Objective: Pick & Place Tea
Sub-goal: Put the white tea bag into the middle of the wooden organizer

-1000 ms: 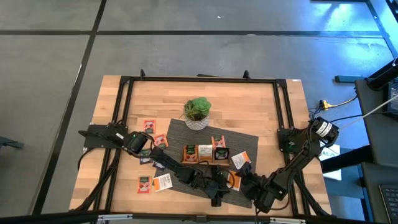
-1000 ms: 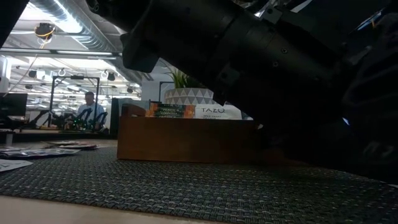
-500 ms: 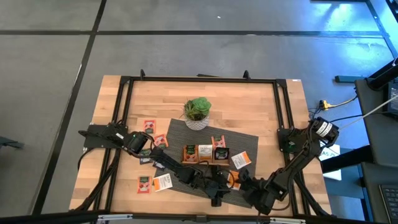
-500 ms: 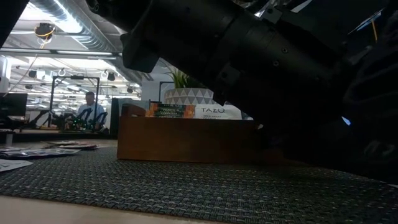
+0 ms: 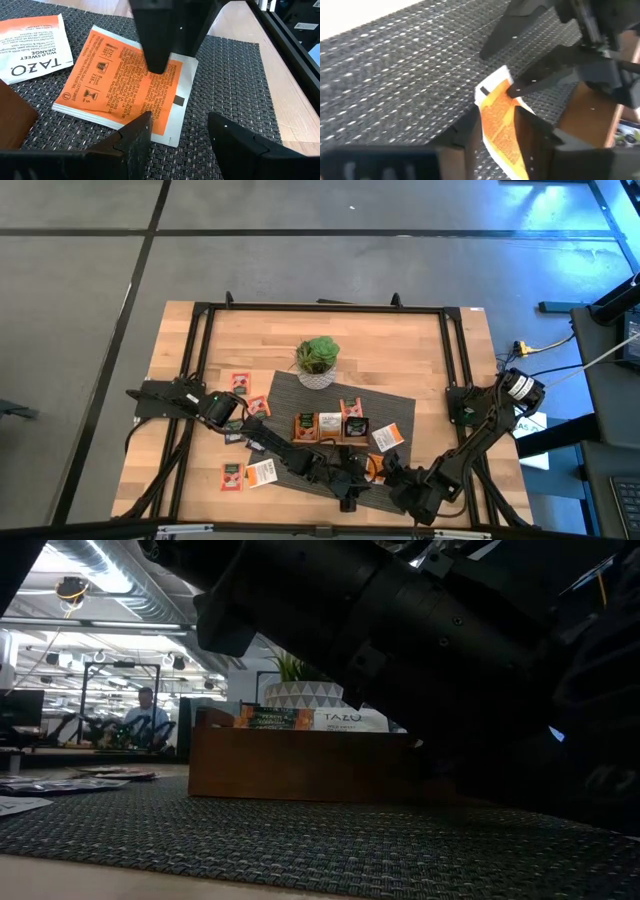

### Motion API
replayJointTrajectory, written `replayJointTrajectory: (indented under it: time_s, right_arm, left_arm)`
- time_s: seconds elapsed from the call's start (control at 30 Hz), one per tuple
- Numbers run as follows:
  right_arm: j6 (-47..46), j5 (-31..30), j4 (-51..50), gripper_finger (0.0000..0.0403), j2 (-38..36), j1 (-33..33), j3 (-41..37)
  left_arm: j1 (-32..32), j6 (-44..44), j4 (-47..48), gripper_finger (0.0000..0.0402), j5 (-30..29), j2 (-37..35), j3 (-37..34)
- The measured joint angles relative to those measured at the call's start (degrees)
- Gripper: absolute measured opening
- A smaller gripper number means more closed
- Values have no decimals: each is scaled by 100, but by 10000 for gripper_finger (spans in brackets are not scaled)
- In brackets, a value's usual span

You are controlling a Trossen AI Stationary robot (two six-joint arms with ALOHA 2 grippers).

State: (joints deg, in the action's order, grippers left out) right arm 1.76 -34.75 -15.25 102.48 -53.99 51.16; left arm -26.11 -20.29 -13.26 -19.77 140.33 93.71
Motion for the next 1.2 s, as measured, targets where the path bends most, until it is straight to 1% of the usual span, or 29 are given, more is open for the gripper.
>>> replayJointTrajectory:
  time_s: [0.17,0.33,0.43,0.57,0.67,0.73,0.83,0.9,0.97,1.03,1.13,1.2]
  right_arm:
    - [-29,156,0,67,2,63,0]
    - [-435,377,5,11,2,102,0]
    - [-832,488,20,7,2,100,-2]
    - [-1286,544,11,4,2,86,-2]
    - [-1526,453,-77,4,-6,33,14]
    - [-1675,317,-217,3,-68,8,75]
    - [-1972,-1,-243,3,-329,-8,187]
    - [-2194,-260,-224,2,-567,-30,197]
    - [-2504,-557,-177,2,-839,-46,197]
    - [-2759,-898,-143,2,-1106,-51,197]
    - [-2806,-1305,138,2,-1397,-28,197]
    - [-2526,-1411,536,2,-1521,94,197]
  left_arm:
    - [0,0,-2,191,-2,0,0]
    - [0,0,-22,190,-4,0,0]
    - [-10,44,-155,190,-18,-12,-10]
    - [-15,260,-15,191,92,-213,-35]
    - [-25,465,60,189,174,-582,-29]
    - [-52,609,290,190,172,-862,-12]
    - [-141,786,1044,191,-87,-1300,-14]
    - [-269,808,1409,191,-588,-1635,-65]
    - [-449,826,1387,190,-1094,-2022,-310]
    - [-630,759,1190,190,-1372,-2383,-727]
    - [-852,620,418,191,-1322,-2895,-1653]
    - [-951,513,-359,191,-1171,-3262,-2307]
